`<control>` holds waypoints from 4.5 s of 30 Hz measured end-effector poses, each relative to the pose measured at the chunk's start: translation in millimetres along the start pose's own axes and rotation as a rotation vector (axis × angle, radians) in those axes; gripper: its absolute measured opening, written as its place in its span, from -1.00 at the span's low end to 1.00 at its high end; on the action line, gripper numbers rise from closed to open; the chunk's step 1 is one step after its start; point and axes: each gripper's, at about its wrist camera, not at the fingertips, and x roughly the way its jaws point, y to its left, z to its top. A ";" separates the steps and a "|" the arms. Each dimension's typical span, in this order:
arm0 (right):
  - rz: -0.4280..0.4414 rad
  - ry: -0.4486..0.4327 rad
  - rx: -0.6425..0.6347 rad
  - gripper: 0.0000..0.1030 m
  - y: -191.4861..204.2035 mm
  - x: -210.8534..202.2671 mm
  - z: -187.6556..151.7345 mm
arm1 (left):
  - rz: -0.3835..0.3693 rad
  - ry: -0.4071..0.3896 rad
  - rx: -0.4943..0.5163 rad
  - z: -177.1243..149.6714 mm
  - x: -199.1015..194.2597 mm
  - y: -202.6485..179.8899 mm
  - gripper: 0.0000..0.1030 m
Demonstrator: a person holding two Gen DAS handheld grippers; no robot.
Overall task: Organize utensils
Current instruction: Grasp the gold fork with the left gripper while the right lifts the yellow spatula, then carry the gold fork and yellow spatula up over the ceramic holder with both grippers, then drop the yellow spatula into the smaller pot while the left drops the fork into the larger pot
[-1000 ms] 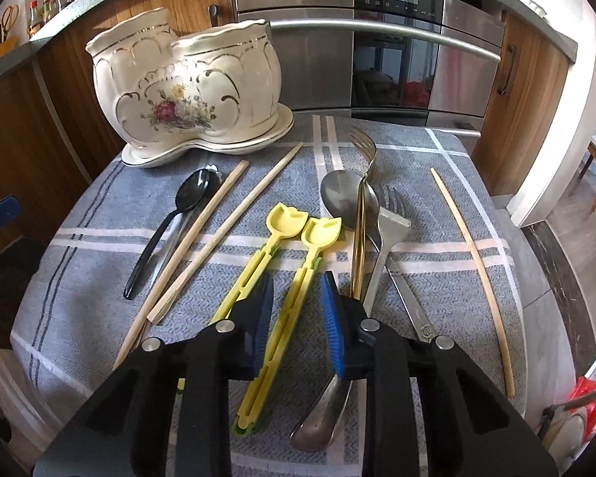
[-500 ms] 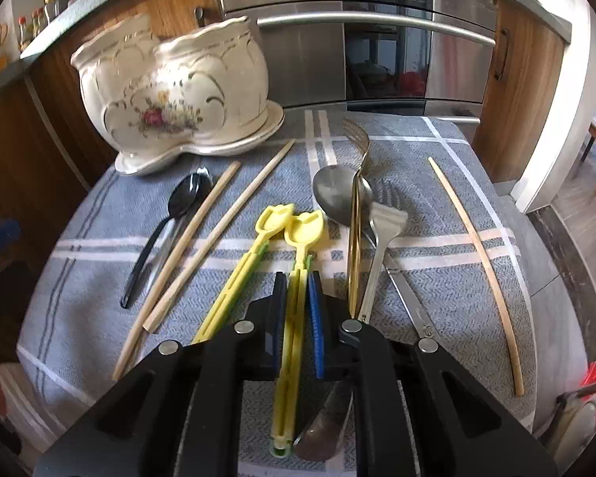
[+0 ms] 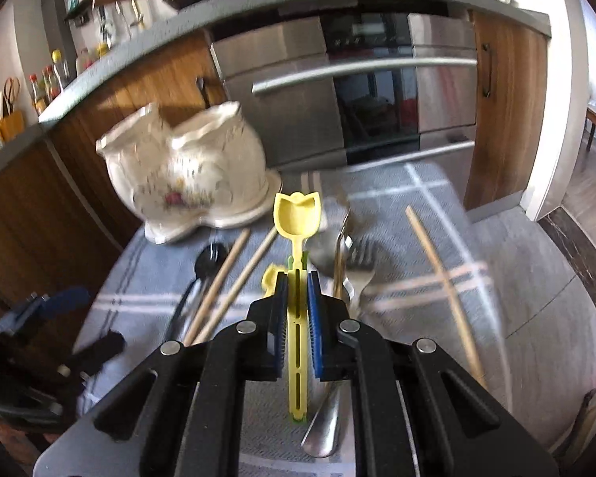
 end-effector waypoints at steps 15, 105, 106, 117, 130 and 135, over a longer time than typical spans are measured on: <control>0.033 -0.082 0.113 -0.81 -60.9 -30.0 8.9 | -0.169 0.064 0.106 60.7 79.7 -93.2 0.46; 0.119 -0.209 -0.161 -0.81 74.7 81.4 141.3 | -0.155 -0.416 -0.098 200.0 -46.9 91.2 -0.95; 0.121 -0.196 -0.170 -0.81 74.8 83.2 139.2 | -0.156 -0.397 -0.094 196.9 -41.4 91.0 -0.95; 0.153 -0.063 -0.176 -0.81 77.5 100.2 125.6 | -0.162 -0.258 -0.107 164.9 -9.0 96.4 -0.94; 0.160 -0.038 -0.158 -0.76 76.4 108.5 125.6 | -0.090 -0.281 -0.131 163.9 -7.7 115.3 -0.93; 0.164 -0.046 -0.145 -0.55 74.3 107.9 126.3 | -0.078 -0.273 -0.144 164.3 -4.4 120.4 -0.93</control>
